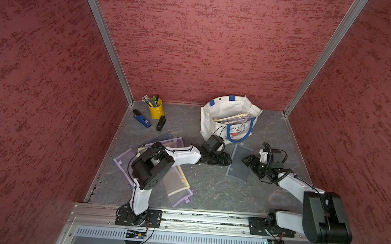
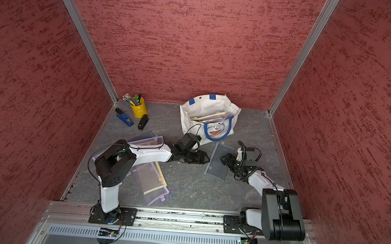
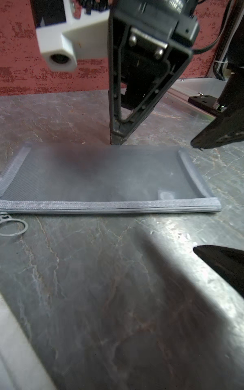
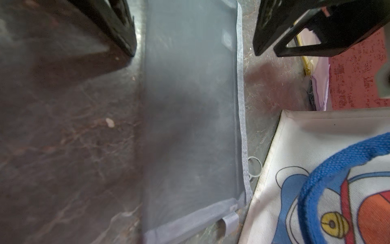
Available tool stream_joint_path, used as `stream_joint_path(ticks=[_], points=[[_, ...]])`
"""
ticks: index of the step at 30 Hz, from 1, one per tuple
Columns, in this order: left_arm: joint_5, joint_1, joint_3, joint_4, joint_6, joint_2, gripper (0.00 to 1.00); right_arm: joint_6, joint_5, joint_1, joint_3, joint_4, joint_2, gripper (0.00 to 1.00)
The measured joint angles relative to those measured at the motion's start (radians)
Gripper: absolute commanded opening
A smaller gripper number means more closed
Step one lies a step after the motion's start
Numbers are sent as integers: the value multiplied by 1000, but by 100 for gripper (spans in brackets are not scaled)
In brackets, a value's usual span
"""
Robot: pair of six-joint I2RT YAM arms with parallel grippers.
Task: Put the pencil pouch into the canvas bag
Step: Pick up the pencil pouch from the center of the board.
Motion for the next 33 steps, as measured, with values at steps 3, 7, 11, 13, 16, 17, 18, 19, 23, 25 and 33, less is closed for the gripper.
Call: stream_joint_path(ticks=[3, 7, 11, 13, 16, 17, 18, 19, 23, 25, 33], points=[[14, -13, 52, 10, -6, 79, 72, 8, -24, -3, -19, 69, 16, 85], [35, -50, 98, 60, -13, 133, 71, 23, -58, -3, -50, 164, 34, 84], [54, -77, 114, 95, -26, 158, 66, 48, -90, -9, -92, 251, 38, 79], [66, -85, 115, 116, -32, 166, 64, 64, -108, -9, -119, 290, 33, 73], [72, -88, 113, 127, -37, 166, 62, 93, -126, -9, -164, 307, 2, 55], [74, -88, 113, 128, -35, 166, 62, 101, -128, -9, -183, 304, -18, 48], [77, -87, 110, 129, -35, 166, 62, 112, -128, -10, -198, 298, -42, 41], [79, -87, 106, 131, -34, 165, 62, 114, -129, -10, -208, 288, -66, 37], [91, -84, 63, 135, -34, 126, 63, 115, -152, -9, -222, 228, -225, 8], [106, -80, 39, 129, -28, 76, 65, 110, -163, -9, -219, 196, -323, 0], [192, -10, 12, 65, 15, -256, 71, 108, -246, -8, -148, 84, -676, 0]])
